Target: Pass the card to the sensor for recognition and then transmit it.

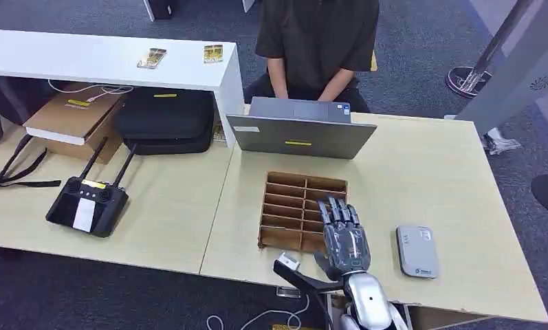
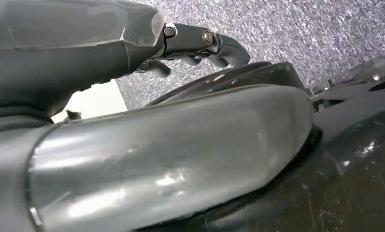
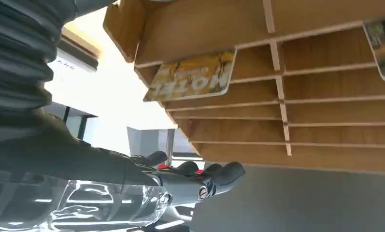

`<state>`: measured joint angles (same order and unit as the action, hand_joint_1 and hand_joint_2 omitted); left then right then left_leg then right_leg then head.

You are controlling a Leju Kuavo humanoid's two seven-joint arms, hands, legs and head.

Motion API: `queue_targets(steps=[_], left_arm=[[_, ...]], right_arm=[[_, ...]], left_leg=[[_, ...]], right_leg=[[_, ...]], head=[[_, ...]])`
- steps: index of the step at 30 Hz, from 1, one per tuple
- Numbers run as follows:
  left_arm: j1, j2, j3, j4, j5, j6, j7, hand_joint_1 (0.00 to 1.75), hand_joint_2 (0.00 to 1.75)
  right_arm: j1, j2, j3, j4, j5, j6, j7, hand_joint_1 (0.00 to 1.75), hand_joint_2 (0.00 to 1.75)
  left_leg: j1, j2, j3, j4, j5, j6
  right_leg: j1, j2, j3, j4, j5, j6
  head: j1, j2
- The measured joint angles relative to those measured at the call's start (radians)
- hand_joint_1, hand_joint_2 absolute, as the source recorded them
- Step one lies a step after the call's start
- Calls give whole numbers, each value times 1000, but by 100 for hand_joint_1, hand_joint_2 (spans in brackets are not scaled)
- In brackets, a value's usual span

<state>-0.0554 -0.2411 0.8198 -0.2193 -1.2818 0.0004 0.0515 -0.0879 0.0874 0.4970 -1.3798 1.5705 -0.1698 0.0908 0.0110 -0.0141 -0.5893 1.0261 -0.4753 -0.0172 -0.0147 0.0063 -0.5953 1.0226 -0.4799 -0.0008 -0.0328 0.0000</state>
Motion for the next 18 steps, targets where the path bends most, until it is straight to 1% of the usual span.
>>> queue_targets(steps=[10,18], left_arm=[[0,1,-4,0,-2,-9,2,0,0],[0,1,-10,0,-3,-11,3,0,0]], right_arm=[[0,-8,2,22,-27,68,4,0,175],[0,-11,5,24,-28,75,6,0,175]], left_leg=[[0,0,0,0,0,0],[0,0,0,0,0,0]], right_leg=[[0,0,0,0,0,0],[0,0,0,0,0,0]], head=[[0,0],[0,0]])
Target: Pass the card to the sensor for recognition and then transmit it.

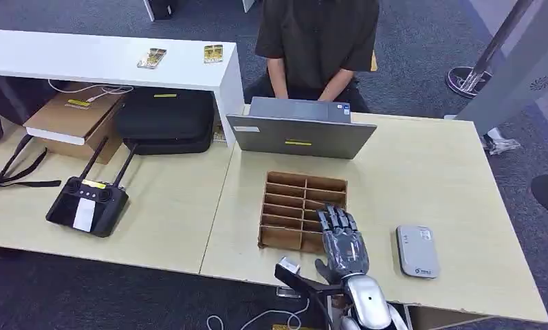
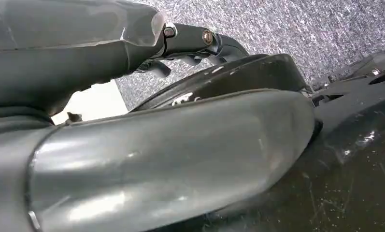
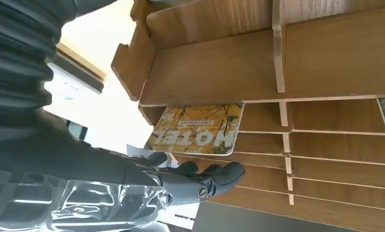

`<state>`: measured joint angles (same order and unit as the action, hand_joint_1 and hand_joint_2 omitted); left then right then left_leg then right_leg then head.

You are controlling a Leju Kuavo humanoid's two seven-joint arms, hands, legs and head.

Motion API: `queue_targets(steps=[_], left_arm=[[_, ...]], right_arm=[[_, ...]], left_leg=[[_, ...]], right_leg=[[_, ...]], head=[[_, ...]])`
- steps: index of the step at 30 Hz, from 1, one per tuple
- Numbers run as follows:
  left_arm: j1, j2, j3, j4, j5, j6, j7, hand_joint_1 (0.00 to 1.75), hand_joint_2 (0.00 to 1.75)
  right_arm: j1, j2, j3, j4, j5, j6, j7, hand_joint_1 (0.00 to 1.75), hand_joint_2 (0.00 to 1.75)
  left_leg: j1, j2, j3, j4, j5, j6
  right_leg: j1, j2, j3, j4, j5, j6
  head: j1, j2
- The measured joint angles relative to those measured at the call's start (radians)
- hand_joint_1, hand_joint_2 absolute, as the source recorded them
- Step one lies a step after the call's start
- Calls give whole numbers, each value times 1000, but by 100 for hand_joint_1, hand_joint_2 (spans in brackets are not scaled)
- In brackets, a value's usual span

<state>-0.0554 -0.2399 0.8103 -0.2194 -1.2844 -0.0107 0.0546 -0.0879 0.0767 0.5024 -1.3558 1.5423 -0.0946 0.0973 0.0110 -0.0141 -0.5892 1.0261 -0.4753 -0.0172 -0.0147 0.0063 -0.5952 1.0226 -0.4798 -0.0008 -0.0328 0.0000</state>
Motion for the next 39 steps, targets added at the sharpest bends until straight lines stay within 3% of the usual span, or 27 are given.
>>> queue_targets(steps=[17,30,39], left_arm=[[0,0,-7,0,-5,2,0,0,0],[0,0,-7,0,-9,2,0,0,0],[-2,-1,-7,0,-7,5,-4,0,0]], right_arm=[[9,-5,3,-76,27,-74,14,0,175],[21,-6,3,-93,28,-74,15,0,175],[25,-6,5,-84,21,-22,6,0,175]], left_leg=[[0,0,0,0,0,0],[0,0,0,0,0,0],[0,0,0,0,0,0]], right_leg=[[0,0,0,0,0,0],[0,0,0,0,0,0],[0,0,0,0,0,0]], head=[[0,0],[0,0],[0,0]])
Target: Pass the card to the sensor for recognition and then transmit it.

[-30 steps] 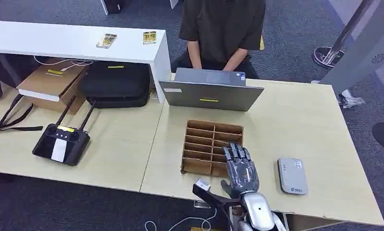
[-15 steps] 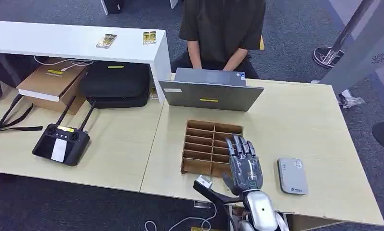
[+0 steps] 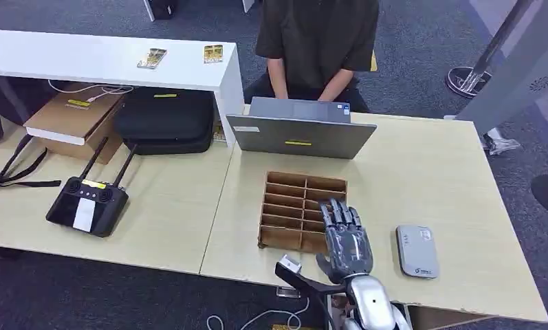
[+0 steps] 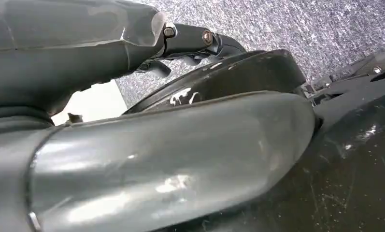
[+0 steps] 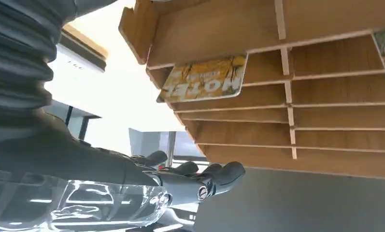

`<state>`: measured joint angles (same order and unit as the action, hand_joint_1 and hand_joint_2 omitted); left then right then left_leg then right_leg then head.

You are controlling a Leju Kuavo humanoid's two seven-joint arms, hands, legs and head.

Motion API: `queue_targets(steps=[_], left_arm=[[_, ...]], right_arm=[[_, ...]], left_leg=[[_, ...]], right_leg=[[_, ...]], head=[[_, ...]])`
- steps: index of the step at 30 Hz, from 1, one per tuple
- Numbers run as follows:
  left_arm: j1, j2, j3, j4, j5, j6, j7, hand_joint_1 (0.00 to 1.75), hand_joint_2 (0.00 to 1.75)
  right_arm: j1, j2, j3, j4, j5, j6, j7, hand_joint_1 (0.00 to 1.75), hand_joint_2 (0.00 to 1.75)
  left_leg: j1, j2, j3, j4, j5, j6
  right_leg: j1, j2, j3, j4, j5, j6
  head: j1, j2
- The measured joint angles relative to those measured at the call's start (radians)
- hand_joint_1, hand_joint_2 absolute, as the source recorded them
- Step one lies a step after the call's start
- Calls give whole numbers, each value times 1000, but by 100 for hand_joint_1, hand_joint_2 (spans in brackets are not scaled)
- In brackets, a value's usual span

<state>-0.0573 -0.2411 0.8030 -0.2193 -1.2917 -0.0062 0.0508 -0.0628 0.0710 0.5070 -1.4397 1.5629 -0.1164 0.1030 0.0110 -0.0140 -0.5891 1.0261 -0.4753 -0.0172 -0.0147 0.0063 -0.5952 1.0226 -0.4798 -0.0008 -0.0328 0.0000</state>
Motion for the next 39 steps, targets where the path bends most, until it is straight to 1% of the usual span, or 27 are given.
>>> queue_targets(steps=[3,11,13,14,15,16,21,29,30,31,39], left_arm=[[-3,-6,0,0,0,18,-11,0,0],[-34,-52,-17,0,-2,85,-62,0,0],[-42,-57,-27,0,-2,95,-72,0,0],[-44,-58,-31,0,-2,102,-73,0,0],[-46,-59,-33,0,-1,105,-74,0,0],[-47,-59,-36,0,0,109,-77,0,0],[-49,-59,-54,0,7,120,-84,0,0],[-49,-59,-70,0,10,121,-84,0,0],[-50,-59,-72,0,10,121,-84,0,0],[-50,-59,-74,0,11,121,-84,0,0],[-50,-58,-75,0,24,121,-79,0,0]], right_arm=[[-1,0,0,4,-8,0,-2,0,175],[-9,0,5,16,-23,-3,-1,0,175],[-10,1,8,18,-28,-5,0,0,175],[-11,1,8,18,-31,-8,1,37,175],[-11,1,8,18,-31,-11,2,117,175],[-12,1,8,18,-33,-14,2,173,175],[-12,1,8,19,-37,-21,3,175,175],[-12,1,8,19,-39,-25,5,173,175],[-12,1,8,19,-39,-28,6,175,175],[-13,1,8,19,-39,-31,8,173,175],[-12,1,8,19,-46,-42,8,175,175]], left_leg=[[0,0,0,0,0,0],[0,0,0,0,0,0],[0,0,0,0,0,0],[0,0,0,0,0,0],[0,0,0,0,0,0],[0,0,0,0,0,0],[0,0,0,0,0,0],[0,0,0,0,0,0],[0,0,0,0,0,0],[0,0,0,0,0,0],[0,0,0,0,0,0]], right_leg=[[0,0,0,0,0,0],[0,0,0,0,0,0],[0,0,0,0,0,0],[0,0,0,0,0,0],[0,0,0,0,0,0],[0,0,0,0,0,0],[0,0,0,0,0,0],[0,0,0,0,0,0],[0,0,0,0,0,0],[0,0,0,0,0,0],[0,0,0,0,0,0]], head=[[0,0],[0,0],[0,0],[0,0],[0,0],[0,0],[0,0],[0,0],[0,0],[0,0],[0,0]])
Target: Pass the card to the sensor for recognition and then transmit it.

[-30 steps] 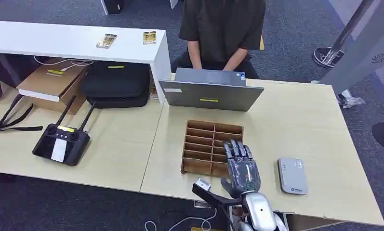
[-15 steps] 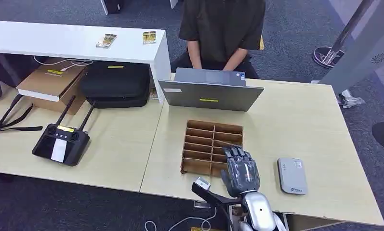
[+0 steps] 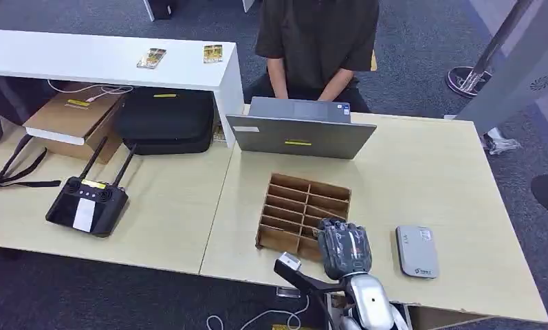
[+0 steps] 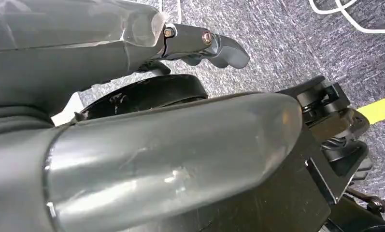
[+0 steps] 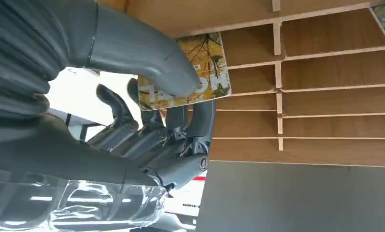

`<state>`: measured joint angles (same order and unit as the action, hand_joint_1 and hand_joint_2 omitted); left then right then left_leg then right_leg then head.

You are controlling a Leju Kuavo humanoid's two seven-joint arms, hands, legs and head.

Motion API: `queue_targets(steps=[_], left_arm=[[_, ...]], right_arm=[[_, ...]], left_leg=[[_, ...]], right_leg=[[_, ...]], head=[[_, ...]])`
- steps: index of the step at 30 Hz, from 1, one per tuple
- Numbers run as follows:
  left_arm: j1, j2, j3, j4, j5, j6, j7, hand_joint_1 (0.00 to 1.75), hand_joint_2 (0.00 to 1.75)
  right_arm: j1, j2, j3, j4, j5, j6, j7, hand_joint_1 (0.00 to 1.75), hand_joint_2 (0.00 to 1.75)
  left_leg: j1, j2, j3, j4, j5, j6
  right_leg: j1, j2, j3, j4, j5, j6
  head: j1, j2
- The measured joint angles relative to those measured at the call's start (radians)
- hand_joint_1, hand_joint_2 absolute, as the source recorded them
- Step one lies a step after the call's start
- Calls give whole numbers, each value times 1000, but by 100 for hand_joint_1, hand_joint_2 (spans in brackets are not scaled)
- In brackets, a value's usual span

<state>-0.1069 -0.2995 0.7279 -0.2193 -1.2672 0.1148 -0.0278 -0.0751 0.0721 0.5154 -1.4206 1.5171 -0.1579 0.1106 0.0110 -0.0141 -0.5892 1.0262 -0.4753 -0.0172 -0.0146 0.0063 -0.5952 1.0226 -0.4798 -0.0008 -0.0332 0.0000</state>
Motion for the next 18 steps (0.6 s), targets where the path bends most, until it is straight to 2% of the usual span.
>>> queue_targets(steps=[9,18], left_arm=[[1,0,-2,0,11,0,7,0,0],[2,1,-10,0,31,16,1,0,0]], right_arm=[[4,0,-1,-5,-2,-23,-1,175,175],[26,-1,-19,-94,42,-125,5,175,175]], left_leg=[[0,0,0,0,0,0],[0,0,0,0,0,0]], right_leg=[[0,0,0,0,0,0],[0,0,0,0,0,0]], head=[[0,0],[0,0]])
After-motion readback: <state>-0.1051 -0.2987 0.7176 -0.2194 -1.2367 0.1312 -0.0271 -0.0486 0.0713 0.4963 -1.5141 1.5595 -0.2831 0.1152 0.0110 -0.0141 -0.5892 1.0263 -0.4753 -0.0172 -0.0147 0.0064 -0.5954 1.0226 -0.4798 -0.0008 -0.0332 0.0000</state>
